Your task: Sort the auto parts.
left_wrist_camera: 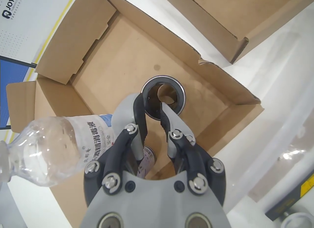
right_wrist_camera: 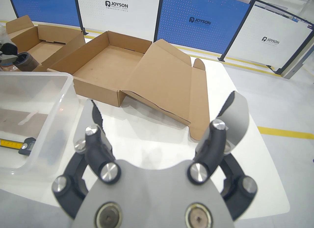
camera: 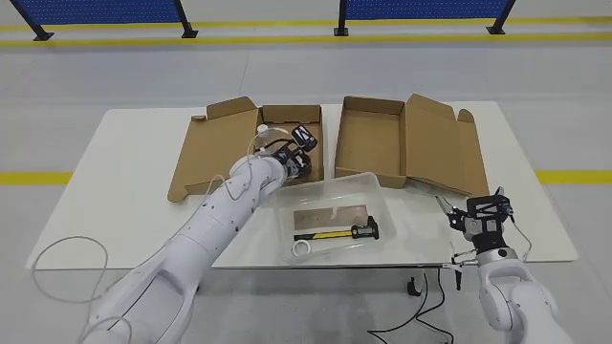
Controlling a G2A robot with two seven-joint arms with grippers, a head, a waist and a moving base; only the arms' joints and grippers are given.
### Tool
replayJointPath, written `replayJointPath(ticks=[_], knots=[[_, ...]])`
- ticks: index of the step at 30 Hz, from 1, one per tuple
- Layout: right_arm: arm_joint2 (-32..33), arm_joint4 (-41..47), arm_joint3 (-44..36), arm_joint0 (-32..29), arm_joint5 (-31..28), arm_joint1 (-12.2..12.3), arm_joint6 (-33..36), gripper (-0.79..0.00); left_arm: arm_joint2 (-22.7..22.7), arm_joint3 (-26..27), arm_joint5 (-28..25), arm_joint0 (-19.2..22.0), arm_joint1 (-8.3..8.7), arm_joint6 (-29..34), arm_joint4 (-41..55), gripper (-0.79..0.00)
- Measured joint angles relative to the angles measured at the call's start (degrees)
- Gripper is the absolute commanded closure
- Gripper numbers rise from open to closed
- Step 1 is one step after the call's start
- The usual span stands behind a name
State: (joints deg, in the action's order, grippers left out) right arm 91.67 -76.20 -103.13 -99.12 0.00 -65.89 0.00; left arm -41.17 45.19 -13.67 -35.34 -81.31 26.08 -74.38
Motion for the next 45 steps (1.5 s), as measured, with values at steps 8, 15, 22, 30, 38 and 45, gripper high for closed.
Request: replayJointPath(ticks=[8, 15, 22, 30, 38, 45], knots=[[0.00, 0.00, 0.00, 0.00, 0.00, 0.00, 0.00, -0.785, -1.30, 0.73, -0.15, -0.04, -0.17, -2.73, -0.14, -0.539], [0.00, 0.00, 0.00, 0.00, 0.00, 0.00, 0.00, -0.785, -4.78, 7.14, -0.79, -2.62, 1.08, -6.70, 0.07, -0.785], [0.00, 0.00, 0.00, 0.00, 0.00, 0.00, 0.00, -0.785, -13.42, 21.61, 0.46, -10.73, 4.59, -9.29, -1.94, -0.785], [0.00, 0.00, 0.00, 0.00, 0.00, 0.00, 0.00, -0.785, -24.91, 39.97, 1.16, -23.60, 8.07, -8.35, -3.81, -0.785], [0.00, 0.00, 0.00, 0.00, 0.00, 0.00, 0.00, -0.785, -33.34, 53.03, 5.01, -36.62, 9.76, -9.92, -4.97, -0.785], [0.00, 0.00, 0.00, 0.00, 0.00, 0.00, 0.00, -0.785, -38.16, 59.48, 11.56, -45.49, 10.23, -13.53, -6.71, -0.785]])
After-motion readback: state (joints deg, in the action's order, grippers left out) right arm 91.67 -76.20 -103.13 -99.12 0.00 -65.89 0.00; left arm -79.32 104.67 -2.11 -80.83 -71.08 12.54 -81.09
